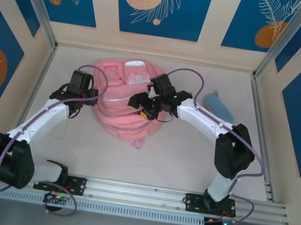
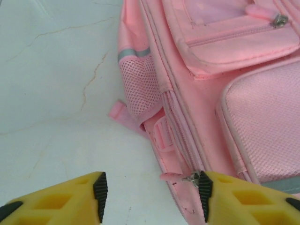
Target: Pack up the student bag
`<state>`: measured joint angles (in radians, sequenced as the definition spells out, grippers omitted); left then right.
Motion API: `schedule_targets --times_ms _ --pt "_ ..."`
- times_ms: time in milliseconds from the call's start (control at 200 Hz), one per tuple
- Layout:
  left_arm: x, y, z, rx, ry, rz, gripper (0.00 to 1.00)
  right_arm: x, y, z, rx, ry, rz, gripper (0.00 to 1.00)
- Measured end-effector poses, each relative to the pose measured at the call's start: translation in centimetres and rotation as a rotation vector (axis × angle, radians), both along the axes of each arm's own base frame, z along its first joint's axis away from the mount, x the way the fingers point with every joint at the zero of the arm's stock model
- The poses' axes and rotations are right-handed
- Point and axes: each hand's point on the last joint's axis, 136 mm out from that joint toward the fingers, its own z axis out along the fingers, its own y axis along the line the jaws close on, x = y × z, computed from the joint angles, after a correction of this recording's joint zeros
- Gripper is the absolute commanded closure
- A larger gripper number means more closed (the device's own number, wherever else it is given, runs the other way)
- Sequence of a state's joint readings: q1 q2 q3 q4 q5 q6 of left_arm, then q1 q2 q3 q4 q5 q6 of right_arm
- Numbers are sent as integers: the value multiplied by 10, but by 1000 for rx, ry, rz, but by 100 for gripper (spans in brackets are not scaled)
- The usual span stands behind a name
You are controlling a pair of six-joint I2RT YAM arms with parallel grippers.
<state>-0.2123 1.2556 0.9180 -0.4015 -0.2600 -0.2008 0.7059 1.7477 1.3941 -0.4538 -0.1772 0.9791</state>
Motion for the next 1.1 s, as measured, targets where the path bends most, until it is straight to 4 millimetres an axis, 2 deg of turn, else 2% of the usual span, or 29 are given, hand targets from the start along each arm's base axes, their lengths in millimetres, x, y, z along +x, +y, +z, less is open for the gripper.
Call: schedule_targets --times_ms 70,180,265,355,460,595,740,860,975,1100 --pt "-2 0 5 -26 -8 25 32 -3 -12 12 -33 -57 -6 26" --pt "-6 1 14 -64 -19 57 24 -1 -44 40 -84 -176 -52 23" --pt "-10 0 24 -99 -41 71 18 6 -81 55 -141 -260 -118 19" --pt "-16 -2 35 -141 -64 83 11 22 -128 54 -237 -310 -208 14" --pt "-23 -3 47 -174 -89 86 4 49 -188 38 -393 -325 -309 0" --pt "-29 -5 60 -209 -116 77 0 82 -260 1 -609 -283 -361 0" --pt "-34 -7 63 -220 -113 66 0 116 -320 -45 -777 -184 -351 0" --pt "-36 -9 61 -225 -100 56 0 134 -354 -70 -827 -126 -336 1" --pt "-37 -10 60 -224 -92 52 0 157 -377 -74 -830 -119 -337 1" --pt "-37 -9 60 -211 -91 40 0 177 -391 -82 -798 -111 -338 1"
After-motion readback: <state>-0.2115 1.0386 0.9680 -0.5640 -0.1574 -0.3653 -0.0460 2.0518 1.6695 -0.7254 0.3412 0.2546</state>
